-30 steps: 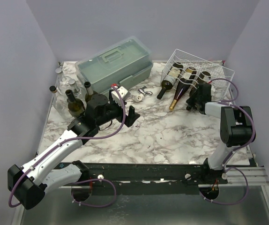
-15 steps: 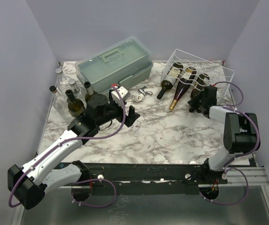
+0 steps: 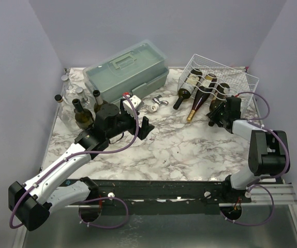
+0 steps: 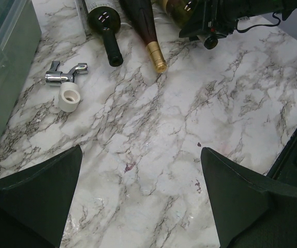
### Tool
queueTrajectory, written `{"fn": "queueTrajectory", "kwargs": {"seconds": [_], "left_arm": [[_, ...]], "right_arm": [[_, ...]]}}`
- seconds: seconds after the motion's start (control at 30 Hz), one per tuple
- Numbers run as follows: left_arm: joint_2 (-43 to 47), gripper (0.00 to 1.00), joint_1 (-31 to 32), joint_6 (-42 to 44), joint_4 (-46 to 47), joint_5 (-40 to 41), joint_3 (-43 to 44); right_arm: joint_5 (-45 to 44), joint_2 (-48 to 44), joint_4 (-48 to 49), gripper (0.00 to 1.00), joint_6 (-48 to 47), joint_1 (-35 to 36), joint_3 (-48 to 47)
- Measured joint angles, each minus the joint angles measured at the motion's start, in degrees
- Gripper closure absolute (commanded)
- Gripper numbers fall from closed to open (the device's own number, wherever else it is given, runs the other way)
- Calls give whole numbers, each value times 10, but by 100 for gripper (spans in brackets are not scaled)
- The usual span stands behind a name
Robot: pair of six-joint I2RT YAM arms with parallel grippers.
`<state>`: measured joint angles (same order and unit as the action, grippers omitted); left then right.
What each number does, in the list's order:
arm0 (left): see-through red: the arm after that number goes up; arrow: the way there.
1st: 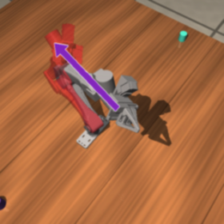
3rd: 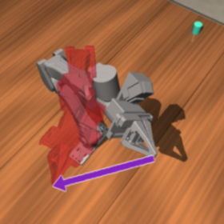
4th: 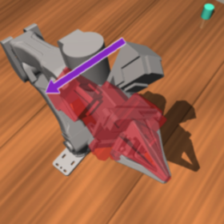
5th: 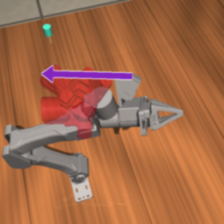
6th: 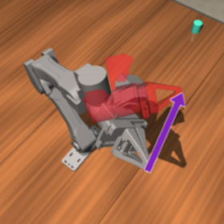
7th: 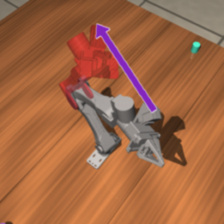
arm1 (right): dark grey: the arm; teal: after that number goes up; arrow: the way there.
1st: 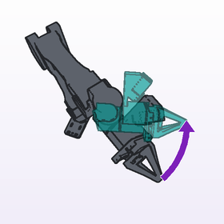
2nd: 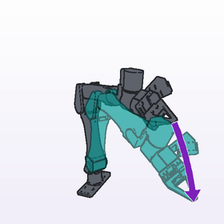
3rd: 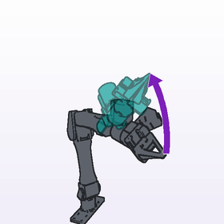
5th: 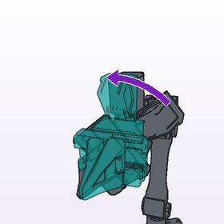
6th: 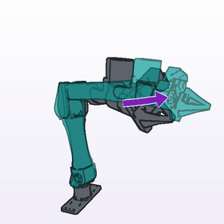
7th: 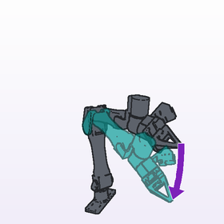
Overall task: Take the wine bottle off the wine rack
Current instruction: Pick up the wine bottle from the wine rack.
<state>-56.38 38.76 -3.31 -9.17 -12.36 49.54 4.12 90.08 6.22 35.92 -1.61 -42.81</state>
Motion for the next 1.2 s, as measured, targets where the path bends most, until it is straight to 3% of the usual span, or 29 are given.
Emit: {"fn": "queueTrajectory", "kwargs": {"seconds": [1.2], "left_arm": [[15, 1, 0, 0, -2, 0, 0]], "right_arm": [[30, -137, -161, 100, -44, 0, 28]]}}
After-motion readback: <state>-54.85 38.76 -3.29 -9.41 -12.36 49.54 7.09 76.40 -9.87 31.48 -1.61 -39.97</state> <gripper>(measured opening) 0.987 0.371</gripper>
